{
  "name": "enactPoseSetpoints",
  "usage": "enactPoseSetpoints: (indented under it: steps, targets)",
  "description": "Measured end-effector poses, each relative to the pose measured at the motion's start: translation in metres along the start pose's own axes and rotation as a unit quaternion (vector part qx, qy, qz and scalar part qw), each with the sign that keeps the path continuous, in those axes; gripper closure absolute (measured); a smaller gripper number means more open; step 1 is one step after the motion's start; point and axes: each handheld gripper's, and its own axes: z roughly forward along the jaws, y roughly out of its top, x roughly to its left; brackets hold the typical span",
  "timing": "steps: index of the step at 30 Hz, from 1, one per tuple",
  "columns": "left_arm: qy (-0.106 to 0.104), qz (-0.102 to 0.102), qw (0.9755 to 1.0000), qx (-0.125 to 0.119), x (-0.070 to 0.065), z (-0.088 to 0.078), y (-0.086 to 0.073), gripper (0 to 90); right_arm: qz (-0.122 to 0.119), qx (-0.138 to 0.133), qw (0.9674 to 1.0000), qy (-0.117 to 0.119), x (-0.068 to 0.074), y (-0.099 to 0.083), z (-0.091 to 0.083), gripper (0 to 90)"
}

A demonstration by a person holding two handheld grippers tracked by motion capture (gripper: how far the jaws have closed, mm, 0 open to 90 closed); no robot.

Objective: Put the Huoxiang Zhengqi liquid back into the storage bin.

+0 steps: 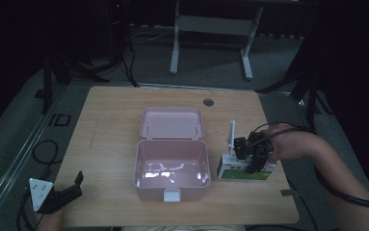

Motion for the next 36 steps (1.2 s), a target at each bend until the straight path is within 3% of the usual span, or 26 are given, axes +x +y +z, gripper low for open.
enactPoseSetpoints:
  steps: [7,19,36]
  targets:
    - [-0.001,0.000,1.0000,-0.001,0.000,0.000,0.000,0.0,0.003,-0.009,1.0000,-0.003,-0.002,0.010,-0.019,63.3]
    - [-0.001,0.001,1.0000,0.000,0.000,0.000,0.000,0.0,-0.002,-0.010,0.9999,-0.002,-0.007,0.031,-0.027,63.3]
    - [-0.004,0.003,1.0000,0.000,0.001,-0.001,0.000,0.1,-0.035,-0.009,0.9993,0.004,-0.008,0.089,-0.031,63.2]
